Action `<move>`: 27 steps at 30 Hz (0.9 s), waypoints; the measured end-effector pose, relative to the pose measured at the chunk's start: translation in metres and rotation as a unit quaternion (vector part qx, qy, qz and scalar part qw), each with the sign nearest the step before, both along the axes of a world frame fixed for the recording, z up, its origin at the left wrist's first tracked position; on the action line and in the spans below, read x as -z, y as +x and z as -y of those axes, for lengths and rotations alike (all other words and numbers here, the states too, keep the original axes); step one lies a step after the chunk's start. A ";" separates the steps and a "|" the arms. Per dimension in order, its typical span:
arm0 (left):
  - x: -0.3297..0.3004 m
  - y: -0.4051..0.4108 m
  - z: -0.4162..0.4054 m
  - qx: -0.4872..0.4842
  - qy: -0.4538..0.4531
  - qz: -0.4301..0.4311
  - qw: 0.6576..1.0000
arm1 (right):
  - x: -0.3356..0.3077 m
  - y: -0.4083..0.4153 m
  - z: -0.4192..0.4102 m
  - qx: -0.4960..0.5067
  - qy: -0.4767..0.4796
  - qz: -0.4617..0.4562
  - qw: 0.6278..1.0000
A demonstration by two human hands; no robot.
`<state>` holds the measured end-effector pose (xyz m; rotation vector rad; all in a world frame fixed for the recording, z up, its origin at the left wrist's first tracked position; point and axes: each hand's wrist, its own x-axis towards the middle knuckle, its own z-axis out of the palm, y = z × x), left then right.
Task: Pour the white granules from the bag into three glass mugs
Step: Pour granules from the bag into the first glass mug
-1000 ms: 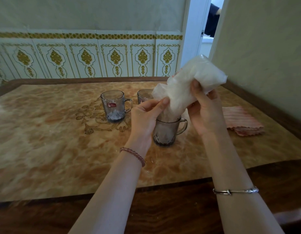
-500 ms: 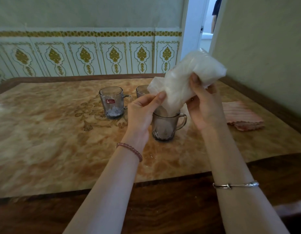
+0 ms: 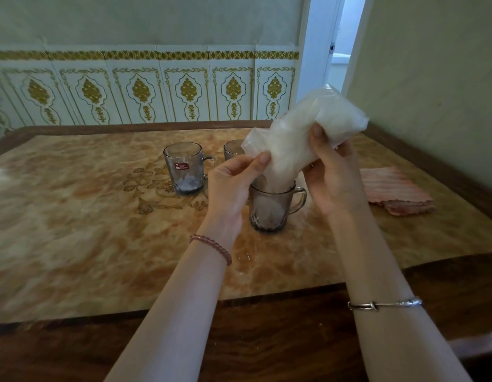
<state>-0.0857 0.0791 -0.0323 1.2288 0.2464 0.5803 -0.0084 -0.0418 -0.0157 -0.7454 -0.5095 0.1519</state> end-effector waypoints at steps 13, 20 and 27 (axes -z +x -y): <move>-0.001 0.003 0.001 0.002 -0.010 0.031 0.999 | -0.005 -0.003 0.002 0.019 -0.011 -0.010 1.000; -0.007 0.004 -0.007 -0.015 -0.015 0.033 0.999 | -0.004 -0.002 0.005 0.032 -0.010 -0.020 0.999; -0.003 0.003 0.002 0.010 -0.019 0.016 1.000 | -0.003 -0.003 0.002 0.022 -0.016 -0.020 0.999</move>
